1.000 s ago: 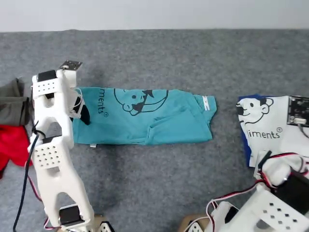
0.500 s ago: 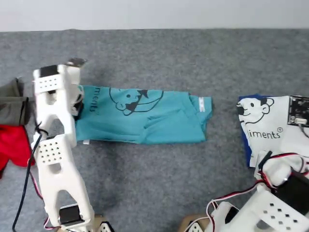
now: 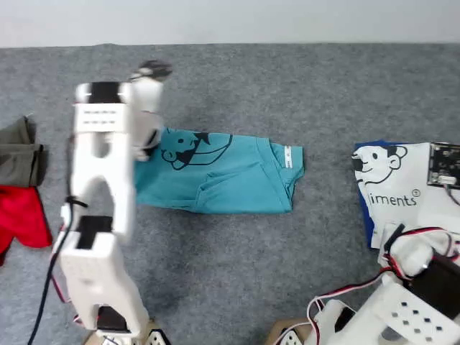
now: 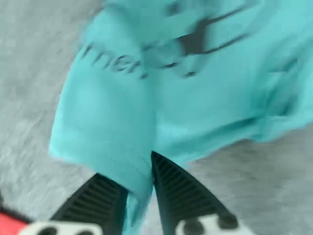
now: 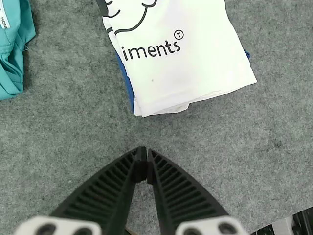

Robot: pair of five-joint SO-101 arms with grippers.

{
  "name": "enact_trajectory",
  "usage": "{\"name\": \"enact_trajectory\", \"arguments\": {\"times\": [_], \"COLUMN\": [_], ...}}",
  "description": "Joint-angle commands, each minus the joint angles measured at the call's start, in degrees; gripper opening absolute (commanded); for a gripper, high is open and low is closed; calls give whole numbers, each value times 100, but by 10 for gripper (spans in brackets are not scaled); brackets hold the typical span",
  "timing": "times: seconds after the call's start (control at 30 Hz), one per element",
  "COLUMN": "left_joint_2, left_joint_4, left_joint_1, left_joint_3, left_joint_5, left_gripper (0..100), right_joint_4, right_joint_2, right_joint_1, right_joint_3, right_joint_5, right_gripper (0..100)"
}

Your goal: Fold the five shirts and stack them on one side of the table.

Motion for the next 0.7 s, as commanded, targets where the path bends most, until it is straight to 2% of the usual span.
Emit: {"name": "enact_trajectory", "arguments": {"times": [0.0,0.27,0.5,0.67], "left_joint_2": [-554,-545,-220,149], "left_joint_4": [114,-35,-536,-905], "left_joint_1": [888,2321,3033,3174], "left_joint_3": [-84,-514,-532,-549], "left_joint_5": [404,1152,1881,2171], "left_gripper": [5,5,5,5], "right_joint_4": [215,215,215,224], "right_joint_2": [-48,-48,-40,-57], "right_joint_1": [31,31,31,40], "right_joint_3": [-35,-26,-26,-26], "right_joint_5": [35,35,35,35], "right_gripper": [11,11,11,11]}}
